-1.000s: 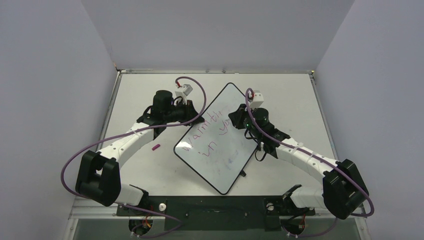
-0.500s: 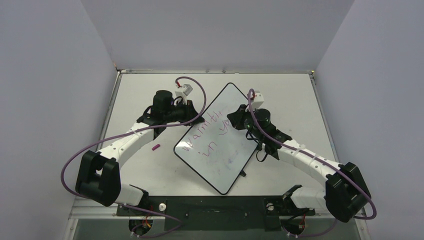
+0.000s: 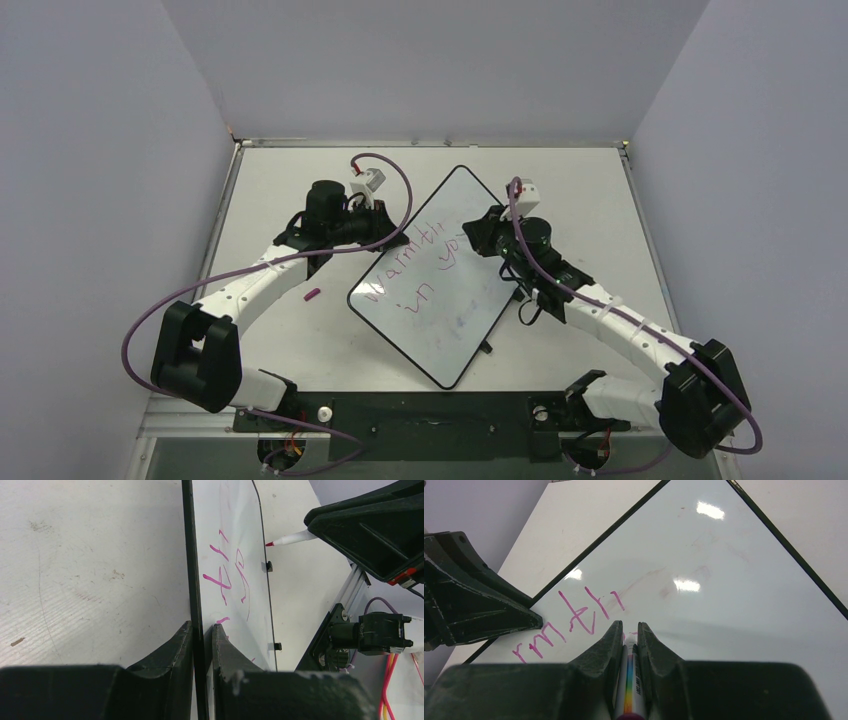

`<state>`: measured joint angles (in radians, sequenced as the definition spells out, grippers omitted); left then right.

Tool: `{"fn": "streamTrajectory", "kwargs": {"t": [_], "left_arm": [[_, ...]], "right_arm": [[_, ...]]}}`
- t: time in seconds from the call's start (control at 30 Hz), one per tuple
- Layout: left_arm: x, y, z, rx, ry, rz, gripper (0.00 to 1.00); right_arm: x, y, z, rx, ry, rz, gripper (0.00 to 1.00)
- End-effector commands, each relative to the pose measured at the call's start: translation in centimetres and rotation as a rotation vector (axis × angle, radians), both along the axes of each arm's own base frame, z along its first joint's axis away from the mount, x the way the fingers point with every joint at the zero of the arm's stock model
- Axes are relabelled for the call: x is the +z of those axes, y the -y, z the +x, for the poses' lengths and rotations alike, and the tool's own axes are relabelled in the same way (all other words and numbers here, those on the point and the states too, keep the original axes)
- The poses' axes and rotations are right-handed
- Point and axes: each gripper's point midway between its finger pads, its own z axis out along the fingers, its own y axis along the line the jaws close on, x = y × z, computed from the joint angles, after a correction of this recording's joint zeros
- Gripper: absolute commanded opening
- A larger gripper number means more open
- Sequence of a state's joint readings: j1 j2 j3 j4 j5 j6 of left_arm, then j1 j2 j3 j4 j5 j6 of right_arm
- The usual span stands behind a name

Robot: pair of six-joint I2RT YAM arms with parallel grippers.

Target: Write a sentence on the whiteboard

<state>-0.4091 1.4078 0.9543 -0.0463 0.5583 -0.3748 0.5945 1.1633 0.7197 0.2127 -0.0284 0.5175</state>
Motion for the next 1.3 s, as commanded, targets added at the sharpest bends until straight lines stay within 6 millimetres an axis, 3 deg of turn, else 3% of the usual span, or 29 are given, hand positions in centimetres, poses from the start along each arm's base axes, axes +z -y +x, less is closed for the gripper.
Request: {"fn": "streamTrajectory", "kwargs": {"t": [0.0,0.8,1.27], "left_arm": [[1.7,-0.7,1.8,0.022,0.16,0.03,0.0],[1.6,-0.7,1.8,0.02,0.158,0.033,0.0],[1.6,-0.8,1.8,0.021,0.157,0.035,0.0]], "right_arm": [[0.5,0.6,1.2,-0.043,0.017,0.009,0.0],[0.4,-0.7,3.4,-0.03,0.007,0.009,0.0],[-2.0,-0.1,2.4,-0.029,-0.034,-0.004,0.0]]}}
